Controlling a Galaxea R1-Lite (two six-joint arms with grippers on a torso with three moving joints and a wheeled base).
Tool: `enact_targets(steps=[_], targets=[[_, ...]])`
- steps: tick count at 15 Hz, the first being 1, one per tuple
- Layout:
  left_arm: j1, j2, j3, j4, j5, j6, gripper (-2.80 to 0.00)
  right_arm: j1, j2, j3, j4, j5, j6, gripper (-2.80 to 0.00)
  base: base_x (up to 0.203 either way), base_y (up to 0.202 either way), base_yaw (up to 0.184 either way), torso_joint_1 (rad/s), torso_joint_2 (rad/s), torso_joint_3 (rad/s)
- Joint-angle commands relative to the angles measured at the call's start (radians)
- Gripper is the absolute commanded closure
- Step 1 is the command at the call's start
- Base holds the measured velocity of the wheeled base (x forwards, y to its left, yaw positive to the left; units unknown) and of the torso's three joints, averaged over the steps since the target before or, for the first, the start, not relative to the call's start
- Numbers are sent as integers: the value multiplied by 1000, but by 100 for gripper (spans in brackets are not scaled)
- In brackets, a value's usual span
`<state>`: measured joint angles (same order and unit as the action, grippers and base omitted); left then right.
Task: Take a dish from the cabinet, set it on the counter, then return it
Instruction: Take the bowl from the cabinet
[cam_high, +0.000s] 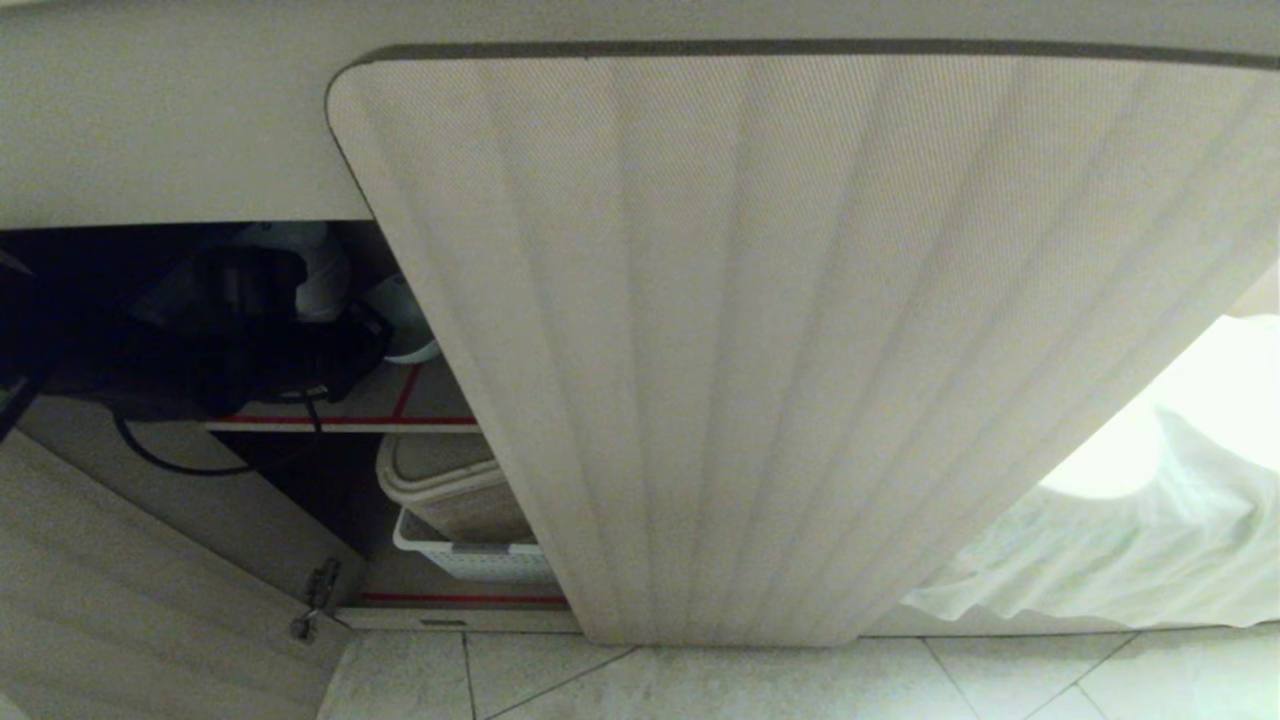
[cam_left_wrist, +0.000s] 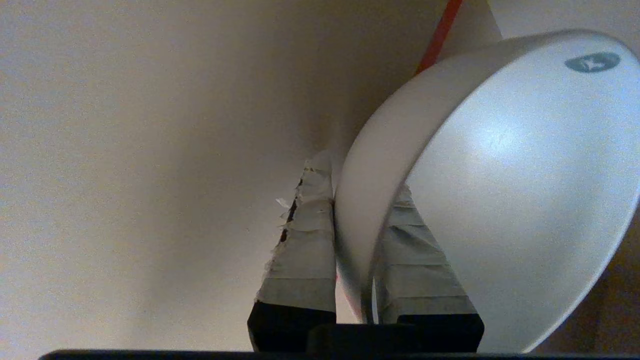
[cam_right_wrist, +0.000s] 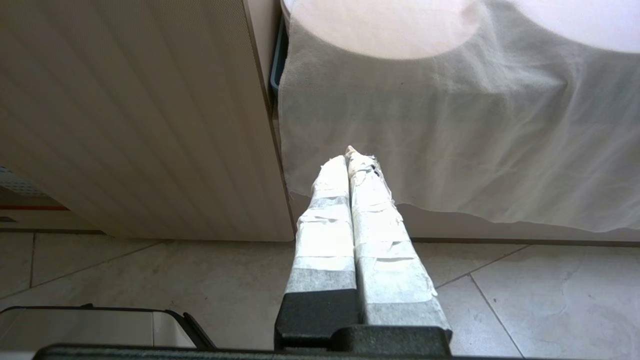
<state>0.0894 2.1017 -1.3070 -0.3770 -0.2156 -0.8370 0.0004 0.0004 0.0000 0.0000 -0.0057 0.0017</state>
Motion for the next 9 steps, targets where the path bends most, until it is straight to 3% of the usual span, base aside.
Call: enact_targets(steps=[1,9], targets=[[1,-35,3,-6,-4,-7,0,1,0,0,0,0,0,0,0,0,0,0,0,0],[1,-112,54,72,-21,-13,0,0,0,0,0,0,0,0,0,0,0,0,0,0]])
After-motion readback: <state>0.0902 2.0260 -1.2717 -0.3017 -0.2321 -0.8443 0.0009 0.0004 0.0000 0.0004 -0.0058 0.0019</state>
